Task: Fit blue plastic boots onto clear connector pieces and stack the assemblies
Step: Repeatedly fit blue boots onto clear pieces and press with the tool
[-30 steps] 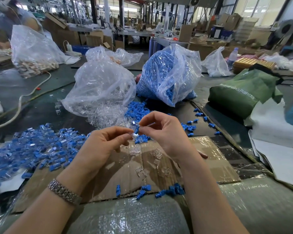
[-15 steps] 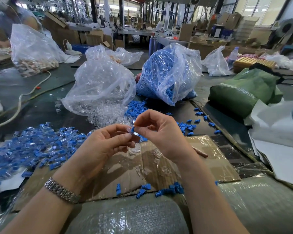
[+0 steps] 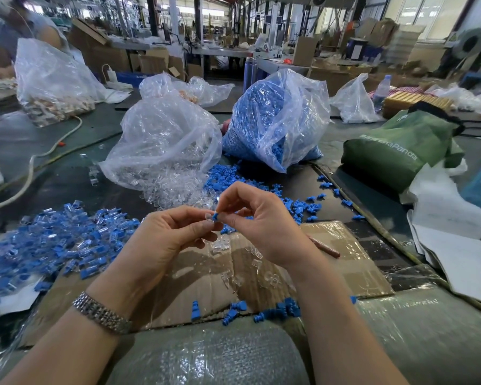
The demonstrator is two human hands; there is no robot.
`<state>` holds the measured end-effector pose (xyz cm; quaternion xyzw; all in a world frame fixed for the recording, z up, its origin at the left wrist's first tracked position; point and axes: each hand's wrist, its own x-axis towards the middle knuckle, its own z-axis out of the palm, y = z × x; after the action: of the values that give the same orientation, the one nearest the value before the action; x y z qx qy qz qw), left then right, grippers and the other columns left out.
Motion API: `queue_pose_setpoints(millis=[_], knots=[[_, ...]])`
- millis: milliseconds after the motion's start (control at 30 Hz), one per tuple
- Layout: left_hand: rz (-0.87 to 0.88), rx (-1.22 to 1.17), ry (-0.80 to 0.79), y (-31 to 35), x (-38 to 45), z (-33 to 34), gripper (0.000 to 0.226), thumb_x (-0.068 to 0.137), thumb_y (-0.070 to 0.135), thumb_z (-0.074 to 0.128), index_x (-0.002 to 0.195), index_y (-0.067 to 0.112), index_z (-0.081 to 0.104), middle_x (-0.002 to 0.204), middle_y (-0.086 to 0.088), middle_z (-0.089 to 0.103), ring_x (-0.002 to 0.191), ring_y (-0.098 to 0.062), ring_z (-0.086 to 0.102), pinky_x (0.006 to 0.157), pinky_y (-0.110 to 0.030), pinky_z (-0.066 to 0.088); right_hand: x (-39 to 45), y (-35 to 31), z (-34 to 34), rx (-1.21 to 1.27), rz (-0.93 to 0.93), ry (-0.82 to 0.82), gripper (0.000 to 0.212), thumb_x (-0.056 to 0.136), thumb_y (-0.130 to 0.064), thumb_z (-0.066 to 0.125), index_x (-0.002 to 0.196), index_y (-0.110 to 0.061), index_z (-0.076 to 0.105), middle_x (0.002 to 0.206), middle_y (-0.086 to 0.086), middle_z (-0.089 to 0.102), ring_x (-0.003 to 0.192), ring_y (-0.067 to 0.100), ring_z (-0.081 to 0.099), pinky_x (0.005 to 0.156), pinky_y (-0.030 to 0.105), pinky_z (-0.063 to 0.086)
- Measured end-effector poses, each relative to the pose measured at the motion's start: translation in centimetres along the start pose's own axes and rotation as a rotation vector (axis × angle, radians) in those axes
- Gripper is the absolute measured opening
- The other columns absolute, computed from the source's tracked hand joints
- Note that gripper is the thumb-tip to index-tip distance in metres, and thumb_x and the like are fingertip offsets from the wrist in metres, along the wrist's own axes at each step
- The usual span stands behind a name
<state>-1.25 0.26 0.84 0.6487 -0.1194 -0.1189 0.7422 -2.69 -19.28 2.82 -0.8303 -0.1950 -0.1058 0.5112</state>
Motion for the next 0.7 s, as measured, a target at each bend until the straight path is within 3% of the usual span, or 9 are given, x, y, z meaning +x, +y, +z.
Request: queue_pose_setpoints(millis=[167, 233, 300, 367, 433, 500, 600, 700], knots=[[-0.007, -0.008, 0.015, -0.3, 0.1, 0.0, 0.021, 0.078, 0.014, 0.075, 0.098, 0.010, 0.080, 0.100, -0.018, 0.077, 0.084, -0.020, 0.073, 0.071, -0.021, 0.059, -0.2, -0.2, -0.3, 0.030, 0.090, 0.049, 0.016, 0.090, -0.014, 0.076, 0.099, -0.021, 0.065, 0.096, -0.003, 0.067, 0.089, 0.009, 0.064, 0.077, 0.019, 0.052], [-0.015, -0.057, 0.039, -0.3, 0.2, 0.0, 0.023, 0.075, 0.016, 0.078, 0.097, 0.010, 0.080, 0.103, -0.020, 0.077, 0.083, -0.020, 0.073, 0.073, -0.022, 0.060, -0.2, 0.3, -1.0, -0.161, 0.186, 0.139, 0.021, 0.092, -0.025, 0.074, 0.109, -0.024, 0.061, 0.105, -0.006, 0.061, 0.094, 0.002, 0.058, 0.084, 0.018, 0.049], [-0.005, -0.065, 0.050, -0.4, 0.2, -0.1, 0.032, 0.068, 0.022, 0.082, 0.097, 0.011, 0.080, 0.104, -0.020, 0.076, 0.084, -0.021, 0.072, 0.074, -0.023, 0.060, -0.3, 1.2, -2.0, -0.523, 0.405, 0.131, 0.037, 0.093, -0.036, 0.068, 0.125, -0.022, 0.054, 0.124, -0.002, 0.050, 0.115, 0.012, 0.051, 0.102, 0.033, 0.046], [0.003, -0.063, 0.052, -0.3, 0.2, -0.2, 0.038, 0.063, 0.027, 0.084, 0.097, 0.011, 0.080, 0.104, -0.020, 0.076, 0.084, -0.021, 0.072, 0.075, -0.023, 0.061, -0.7, 2.0, -2.6, -0.748, 0.664, 0.051, 0.056, 0.091, -0.043, 0.065, 0.135, -0.015, 0.046, 0.138, 0.009, 0.040, 0.130, 0.027, 0.039, 0.110, 0.049, 0.039], [0.006, -0.068, 0.053, -0.4, 0.3, -0.2, 0.038, 0.063, 0.027, 0.084, 0.097, 0.011, 0.080, 0.104, -0.020, 0.076, 0.083, -0.020, 0.072, 0.073, -0.022, 0.060, -1.0, 2.5, -3.2, -0.804, 0.822, -0.006, 0.062, 0.089, -0.049, 0.065, 0.134, -0.011, 0.047, 0.141, 0.014, 0.038, 0.132, 0.033, 0.035, 0.109, 0.054, 0.038], [0.004, -0.059, 0.054, -0.4, 0.3, -0.2, 0.034, 0.066, 0.025, 0.082, 0.097, 0.012, 0.080, 0.104, -0.019, 0.076, 0.084, -0.020, 0.072, 0.073, -0.022, 0.060, -1.2, 2.7, -3.5, -0.834, 0.892, -0.062, 0.054, 0.089, -0.052, 0.067, 0.123, -0.012, 0.055, 0.139, 0.016, 0.043, 0.130, 0.035, 0.039, 0.109, 0.056, 0.038], [-0.005, -0.051, 0.049, -0.4, 0.4, -0.3, 0.025, 0.073, 0.019, 0.078, 0.097, 0.012, 0.080, 0.104, -0.018, 0.076, 0.084, -0.019, 0.072, 0.075, -0.024, 0.061, -1.1, 2.6, -3.4, -0.886, 0.871, -0.087, 0.041, 0.089, -0.050, 0.069, 0.102, -0.014, 0.055, 0.133, 0.017, 0.050, 0.122, 0.036, 0.045, 0.106, 0.052, 0.042], [0.000, -0.055, 0.047, -0.4, 0.3, -0.3, 0.024, 0.075, 0.017, 0.076, 0.097, 0.009, 0.079, 0.105, -0.019, 0.076, 0.084, -0.019, 0.072, 0.075, -0.024, 0.061, -1.0, 2.5, -3.1, -0.877, 0.849, -0.068, 0.040, 0.090, -0.050, 0.064, 0.103, -0.012, 0.058, 0.127, 0.018, 0.052, 0.117, 0.036, 0.047, 0.103, 0.049, 0.045]])
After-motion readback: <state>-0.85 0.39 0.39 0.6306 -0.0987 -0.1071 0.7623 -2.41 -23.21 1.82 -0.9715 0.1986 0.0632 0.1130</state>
